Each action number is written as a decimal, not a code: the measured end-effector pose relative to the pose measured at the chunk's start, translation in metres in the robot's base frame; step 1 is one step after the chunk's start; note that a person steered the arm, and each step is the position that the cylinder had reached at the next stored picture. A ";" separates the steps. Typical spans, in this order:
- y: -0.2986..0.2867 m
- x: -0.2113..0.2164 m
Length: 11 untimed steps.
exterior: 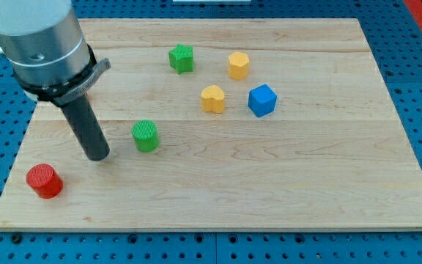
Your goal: Place the red circle left to the green circle
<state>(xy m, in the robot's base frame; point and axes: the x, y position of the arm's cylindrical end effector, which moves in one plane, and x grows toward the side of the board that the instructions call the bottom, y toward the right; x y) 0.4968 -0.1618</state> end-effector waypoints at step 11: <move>-0.016 -0.016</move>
